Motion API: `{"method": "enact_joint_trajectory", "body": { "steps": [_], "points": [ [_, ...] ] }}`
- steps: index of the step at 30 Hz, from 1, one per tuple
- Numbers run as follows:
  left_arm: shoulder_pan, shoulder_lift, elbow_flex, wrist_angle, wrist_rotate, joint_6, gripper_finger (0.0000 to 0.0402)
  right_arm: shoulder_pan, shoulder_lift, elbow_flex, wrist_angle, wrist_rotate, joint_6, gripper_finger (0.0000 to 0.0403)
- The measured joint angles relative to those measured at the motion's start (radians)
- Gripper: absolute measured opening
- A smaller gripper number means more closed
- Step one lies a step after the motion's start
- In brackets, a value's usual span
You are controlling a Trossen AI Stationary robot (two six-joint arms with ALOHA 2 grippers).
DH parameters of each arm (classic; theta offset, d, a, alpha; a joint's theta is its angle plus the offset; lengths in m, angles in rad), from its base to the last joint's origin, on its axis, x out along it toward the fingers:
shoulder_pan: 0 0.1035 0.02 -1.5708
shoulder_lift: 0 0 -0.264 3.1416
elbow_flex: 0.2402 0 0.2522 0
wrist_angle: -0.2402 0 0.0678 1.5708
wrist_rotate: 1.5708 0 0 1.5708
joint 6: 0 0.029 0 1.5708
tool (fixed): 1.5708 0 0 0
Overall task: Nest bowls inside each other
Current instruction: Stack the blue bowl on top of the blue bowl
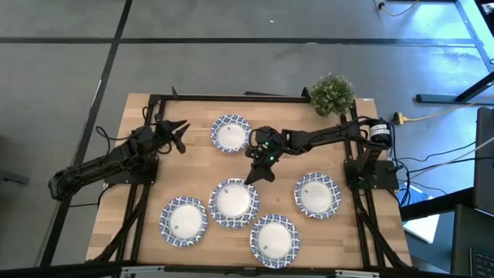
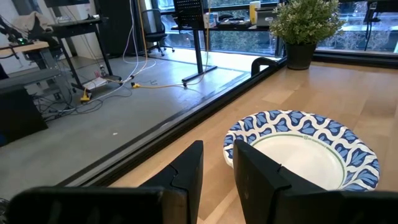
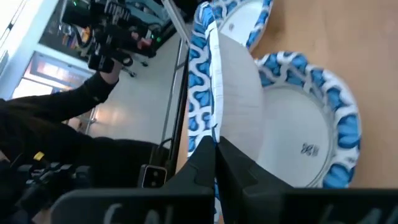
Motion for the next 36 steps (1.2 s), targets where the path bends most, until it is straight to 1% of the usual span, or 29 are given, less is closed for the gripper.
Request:
{"method": "enact_joint_trajectory", "body": {
  "steps": [11, 15, 22, 25, 36],
  "points": [
    [0.0, 0.0, 0.0, 0.0, 0.0, 0.0, 0.0082, 0.018, 0.0, 0.0, -0.051, 0.036, -0.05, 0.0002],
    [0.0, 0.0, 0.0, 0.0, 0.0, 0.0, 0.0082, 0.018, 0.0, 0.0, -0.083, 0.056, -0.066, 0.0018],
    [0.0, 0.0, 0.0, 0.0, 0.0, 0.0, 0.0082, 0.018, 0.0, 0.0, -0.091, 0.156, -0.081, 0.005],
    [0.0, 0.0, 0.0, 0.0, 0.0, 0.0, 0.0082, 0.018, 0.0, 0.0, -0.092, 0.162, -0.092, 0.006],
    [0.0, 0.0, 0.0, 0.0, 0.0, 0.0, 0.0082, 0.018, 0.0, 0.0, -0.092, 0.2, -0.112, 0.0068]
  ]
}}
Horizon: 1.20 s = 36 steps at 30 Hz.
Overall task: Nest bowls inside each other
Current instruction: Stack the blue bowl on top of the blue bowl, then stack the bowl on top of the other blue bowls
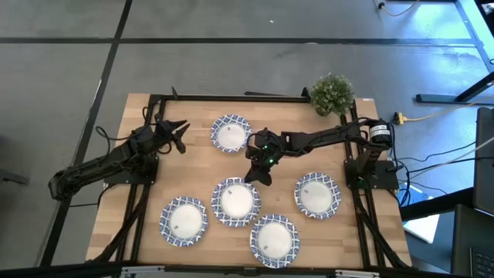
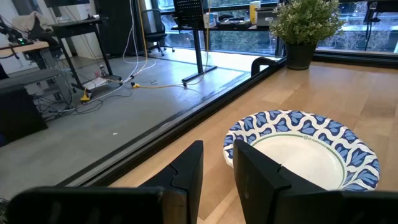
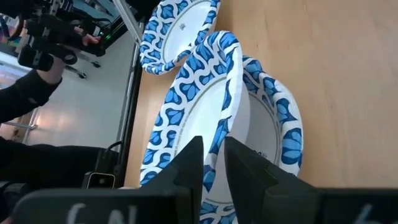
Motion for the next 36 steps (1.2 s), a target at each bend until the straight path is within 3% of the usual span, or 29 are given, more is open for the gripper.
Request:
{"method": "enact_joint_trajectory", "body": {
  "steps": [7, 11, 19, 32, 36],
  "points": [
    [0.0, 0.0, 0.0, 0.0, 0.0, 0.0, 0.0082, 0.0, 0.0, 0.0, -0.071, 0.008, -0.027, 0.0068],
    [0.0, 0.0, 0.0, 0.0, 0.0, 0.0, 0.0082, 0.0, 0.0, 0.0, -0.089, 0.086, -0.083, 0.0068],
    [0.0, 0.0, 0.0, 0.0, 0.0, 0.0, 0.0082, -0.024, 0.001, 0.0, -0.099, 0.135, -0.1, 0.0068],
    [0.0, 0.0, 0.0, 0.0, 0.0, 0.0, 0.0082, -0.133, -0.001, 0.0, -0.073, 0.169, -0.122, 0.0068],
    [0.0, 0.0, 0.0, 0.0, 0.0, 0.0, 0.0082, -0.179, -0.001, 0.0, -0.02, 0.17, -0.054, 0.0068]
  ]
}}
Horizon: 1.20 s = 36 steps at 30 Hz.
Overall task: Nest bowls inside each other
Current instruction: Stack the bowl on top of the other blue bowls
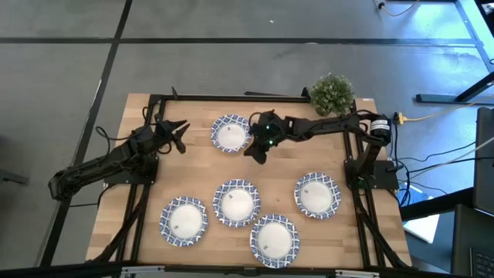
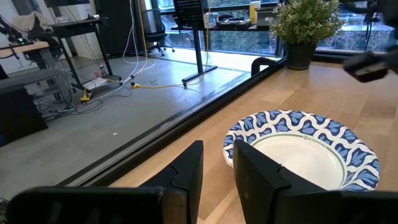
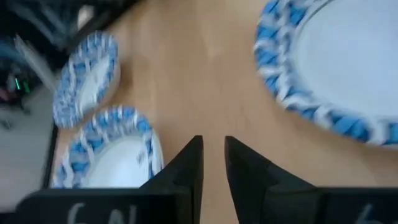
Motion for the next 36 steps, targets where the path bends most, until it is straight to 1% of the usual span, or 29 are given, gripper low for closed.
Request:
{"method": "enact_joint_trajectory", "body": {
  "steps": [7, 10, 14, 19, 23, 28, 30, 36],
  "points": [
    [0.0, 0.0, 0.0, 0.0, 0.0, 0.0, 0.0082, -0.088, -0.001, 0.0, 0.138, -0.002, 0.138, 0.0068],
    [0.0, 0.0, 0.0, 0.0, 0.0, 0.0, 0.0082, -0.124, -0.002, 0.0, 0.164, -0.007, 0.146, 0.0068],
    [0.0, 0.0, 0.0, 0.0, 0.0, 0.0, 0.0082, -0.179, -0.002, 0.0, 0.165, -0.08, 0.185, 0.0068],
    [0.0, 0.0, 0.0, 0.0, 0.0, 0.0, 0.0082, -0.243, -0.002, 0.0, 0.163, -0.102, 0.195, 0.0068],
    [0.0, 0.0, 0.0, 0.0, 0.0, 0.0, 0.0082, -0.296, -0.002, 0.0, 0.121, -0.178, 0.198, 0.0068],
    [0.0, 0.0, 0.0, 0.0, 0.0, 0.0, 0.0082, -0.34, 0.004, 0.0, 0.033, -0.194, 0.197, 0.0068],
    [0.0, 0.0, 0.0, 0.0, 0.0, 0.0, 0.0082, -0.345, 0.017, 0.0, 0.009, -0.197, 0.219, 0.0068],
    [0.0, 0.0, 0.0, 0.0, 0.0, 0.0, 0.0082, -0.335, 0.078, 0.0, 0.031, -0.198, 0.276, 0.0068]
  ]
}}
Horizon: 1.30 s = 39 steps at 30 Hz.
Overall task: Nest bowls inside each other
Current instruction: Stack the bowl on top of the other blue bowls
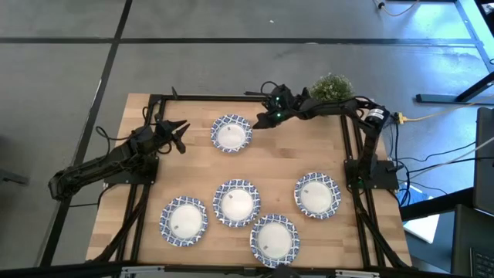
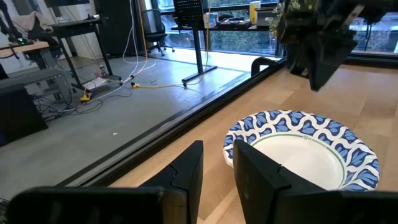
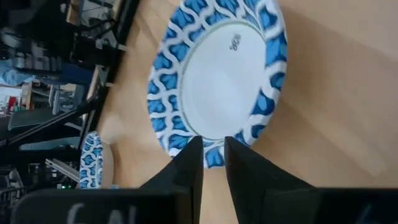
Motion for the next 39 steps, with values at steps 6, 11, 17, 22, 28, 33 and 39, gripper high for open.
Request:
{"method": "enact_joint_trajectory", "body": {
  "steps": [6, 11, 17, 22, 28, 33, 39],
  "points": [
    [0.0, 0.0, 0.0, 0.0, 0.0, 0.0, 0.0082, 0.01, 0.045, 0.0, 0.058, -0.015, 0.042, 0.0068],
    [0.0, 0.0, 0.0, 0.0, 0.0, 0.0, 0.0082, 0.01, 0.062, 0.0, 0.098, -0.039, 0.063, 0.0068],
    [0.0, 0.0, 0.0, 0.0, 0.0, -0.001, 0.0082, 0.0, 0.065, 0.0, 0.078, -0.043, 0.008, 0.0068],
    [0.0, 0.0, 0.0, 0.0, 0.0, -0.001, 0.0082, -0.011, 0.065, -0.015, 0.078, -0.045, -0.034, 0.0068],
    [0.0, 0.0, 0.0, 0.0, 0.0, -0.001, 0.0082, -0.046, 0.065, -0.082, 0.096, -0.103, -0.054, 0.0068],
    [0.0, 0.0, 0.0, 0.0, 0.0, -0.001, 0.0082, -0.045, 0.065, -0.125, 0.195, -0.142, -0.004, 0.0068],
    [0.0, 0.0, 0.0, 0.0, 0.0, -0.001, 0.0082, -0.037, 0.065, -0.127, 0.273, -0.149, 0.079, 0.0068]
  ]
}}
